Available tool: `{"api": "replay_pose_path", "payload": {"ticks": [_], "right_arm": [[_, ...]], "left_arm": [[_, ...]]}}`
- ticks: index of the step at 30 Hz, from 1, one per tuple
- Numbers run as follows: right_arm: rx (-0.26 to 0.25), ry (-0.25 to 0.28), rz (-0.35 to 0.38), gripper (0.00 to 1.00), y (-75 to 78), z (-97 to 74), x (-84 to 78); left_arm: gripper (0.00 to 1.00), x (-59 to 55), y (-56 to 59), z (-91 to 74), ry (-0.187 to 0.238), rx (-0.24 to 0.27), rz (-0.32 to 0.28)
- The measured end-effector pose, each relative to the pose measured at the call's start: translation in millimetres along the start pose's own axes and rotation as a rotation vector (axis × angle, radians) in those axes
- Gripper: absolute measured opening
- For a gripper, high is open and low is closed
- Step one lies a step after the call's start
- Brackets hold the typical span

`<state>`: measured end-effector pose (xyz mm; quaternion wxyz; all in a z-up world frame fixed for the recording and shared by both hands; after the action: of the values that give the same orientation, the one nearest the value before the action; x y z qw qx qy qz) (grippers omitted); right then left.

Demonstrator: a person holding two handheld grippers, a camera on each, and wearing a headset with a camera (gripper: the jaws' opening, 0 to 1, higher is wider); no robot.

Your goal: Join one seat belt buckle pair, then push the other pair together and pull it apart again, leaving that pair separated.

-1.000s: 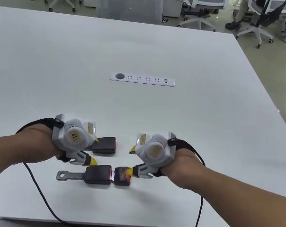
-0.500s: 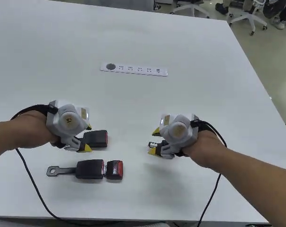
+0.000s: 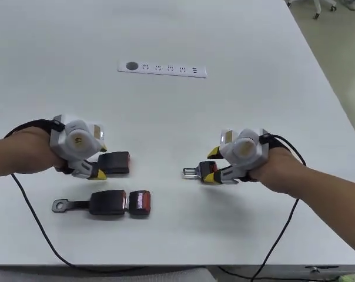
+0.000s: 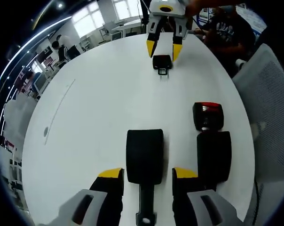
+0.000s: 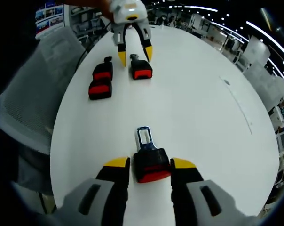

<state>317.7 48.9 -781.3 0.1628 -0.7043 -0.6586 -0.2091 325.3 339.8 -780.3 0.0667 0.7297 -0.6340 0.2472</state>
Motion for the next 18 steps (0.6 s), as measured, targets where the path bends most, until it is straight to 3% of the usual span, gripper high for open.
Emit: {"api": "replay_pose_path", "payload": {"ticks": [7,11,14,16,17,18], "right_arm": [[0.014,-0.012,0.008,0.35,7.5,4.7,-10.8],[0.027,-0.016,-0.001,0.35,7.4,9.8,-12.5],[0.035,-0.011,0.009,0.34,9.8,12.5,-14.3],[0.043,-0.005,0.016,0.34,10.2,12.8,-14.4],[0.045,-0.009,0.006,0.34,10.0,13.2,-14.3],[0.045,-0.010,0.001,0.33,10.2,13.8,-14.0]], "left_arm": [[0.39,-1.0,-3.9,5.6,-0.004,-0.011,-0.001],[0.34,-3.8,-7.5,6.3,0.001,-0.031,-0.030],[0.33,-5.5,-7.6,8.1,0.003,-0.033,-0.021],[0.33,-7.4,-6.0,10.2,-0.007,-0.022,0.028],[0.33,-4.2,-5.6,10.9,0.015,-0.031,0.054],[0.32,-6.4,-5.6,10.0,-0.003,-0.027,0.030]]}}
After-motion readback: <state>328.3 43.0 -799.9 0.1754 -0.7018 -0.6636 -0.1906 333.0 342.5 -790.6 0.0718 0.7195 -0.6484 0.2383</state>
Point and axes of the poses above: the centre of the closed fingertips' face, and the gripper's own axes: z roughly forward along the fingers, y roughly to its right, x roughly out of its top, the point moved 7 cm from there along -z, roughly backward along the fingers, and after that the axes turned 5 degrees about x, right-handed, at the moved point
